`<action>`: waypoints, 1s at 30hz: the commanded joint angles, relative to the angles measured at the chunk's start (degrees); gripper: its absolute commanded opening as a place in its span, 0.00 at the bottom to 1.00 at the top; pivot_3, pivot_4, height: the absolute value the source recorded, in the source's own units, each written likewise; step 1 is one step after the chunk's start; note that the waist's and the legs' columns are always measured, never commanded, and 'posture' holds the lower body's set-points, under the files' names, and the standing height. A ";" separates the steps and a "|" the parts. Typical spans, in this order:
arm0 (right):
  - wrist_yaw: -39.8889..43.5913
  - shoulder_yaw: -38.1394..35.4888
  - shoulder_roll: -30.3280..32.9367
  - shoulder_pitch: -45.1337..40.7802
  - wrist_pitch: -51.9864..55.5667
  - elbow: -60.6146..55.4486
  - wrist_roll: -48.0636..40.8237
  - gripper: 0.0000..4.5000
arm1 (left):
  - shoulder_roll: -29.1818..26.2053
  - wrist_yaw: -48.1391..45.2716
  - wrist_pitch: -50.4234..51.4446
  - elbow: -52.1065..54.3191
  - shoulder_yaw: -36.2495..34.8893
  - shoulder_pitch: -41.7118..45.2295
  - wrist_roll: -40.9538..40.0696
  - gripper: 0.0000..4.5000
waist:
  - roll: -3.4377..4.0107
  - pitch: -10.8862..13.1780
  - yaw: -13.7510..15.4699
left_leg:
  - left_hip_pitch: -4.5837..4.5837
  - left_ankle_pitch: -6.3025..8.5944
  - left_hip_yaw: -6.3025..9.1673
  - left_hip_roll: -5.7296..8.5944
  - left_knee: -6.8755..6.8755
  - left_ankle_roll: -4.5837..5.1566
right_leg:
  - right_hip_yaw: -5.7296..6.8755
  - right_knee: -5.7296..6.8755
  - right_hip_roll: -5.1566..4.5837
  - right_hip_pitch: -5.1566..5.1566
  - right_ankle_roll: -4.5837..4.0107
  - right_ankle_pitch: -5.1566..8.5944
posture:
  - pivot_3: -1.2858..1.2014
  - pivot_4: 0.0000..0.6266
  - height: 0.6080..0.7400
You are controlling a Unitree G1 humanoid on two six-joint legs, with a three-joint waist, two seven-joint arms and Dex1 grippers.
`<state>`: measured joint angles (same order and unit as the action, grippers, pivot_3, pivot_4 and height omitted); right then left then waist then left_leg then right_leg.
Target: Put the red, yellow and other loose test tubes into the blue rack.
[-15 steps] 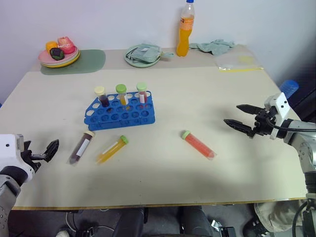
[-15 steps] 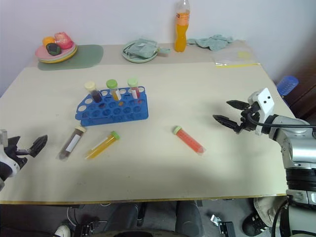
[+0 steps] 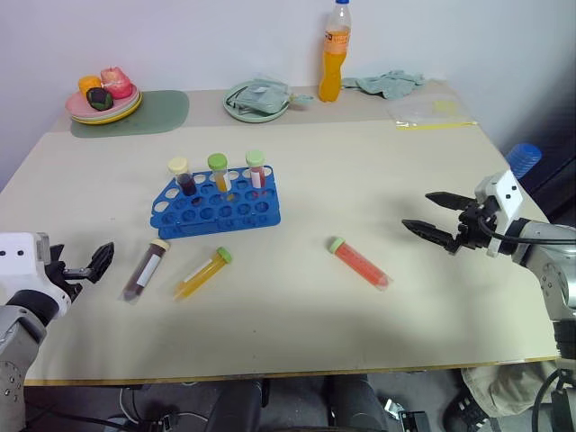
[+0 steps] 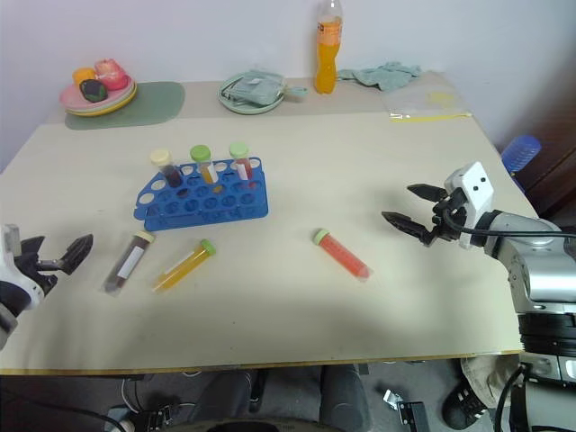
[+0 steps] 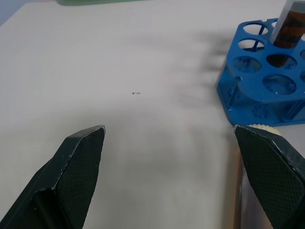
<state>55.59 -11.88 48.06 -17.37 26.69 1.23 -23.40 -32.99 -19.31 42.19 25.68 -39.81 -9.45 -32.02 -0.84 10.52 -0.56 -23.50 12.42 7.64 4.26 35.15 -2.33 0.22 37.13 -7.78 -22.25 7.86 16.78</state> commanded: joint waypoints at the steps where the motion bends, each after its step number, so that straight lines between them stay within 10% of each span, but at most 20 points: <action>1: -0.28 -1.32 1.83 -0.40 5.07 -7.22 -3.02 1.00 | -0.26 -1.64 -2.78 0.68 -0.92 1.08 -1.27 0.99 | 0.00 0.00 -0.02 | 0.00 0.00 0.00 -0.01 0.00 0.00 | 0.00 0.00 0.01 0.00 0.00 0.00 | 0.52 0.24 1.00; 19: -17.44 16.02 -3.40 -21.49 63.11 -23.45 -12.86 1.00 | -4.88 -19.31 -2.43 14.36 28.68 4.69 -7.17 0.99 | -0.01 0.01 0.09 | -0.28 0.01 -0.01 -0.06 0.01 0.01 | -0.04 -0.06 0.04 -0.28 -0.28 0.05 | 0.52 0.24 1.00; 30: -21.90 29.99 -5.52 -32.16 65.81 -10.11 -15.97 0.94 | -6.92 -25.30 -8.48 15.20 43.60 6.62 0.10 1.00 | 0.02 0.03 -0.25 | -0.39 0.00 -0.08 -0.05 0.00 0.03 | -0.03 0.00 0.09 -0.44 -0.12 -0.07 | 0.52 0.24 1.00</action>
<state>34.14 17.60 43.13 -47.78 92.15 -9.27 -38.58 -39.43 -43.99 35.22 39.56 3.49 -2.62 -32.61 -0.82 10.54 -0.81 -23.89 12.42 7.56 4.21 35.15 -2.31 0.19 37.12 -7.68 -22.70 7.74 16.71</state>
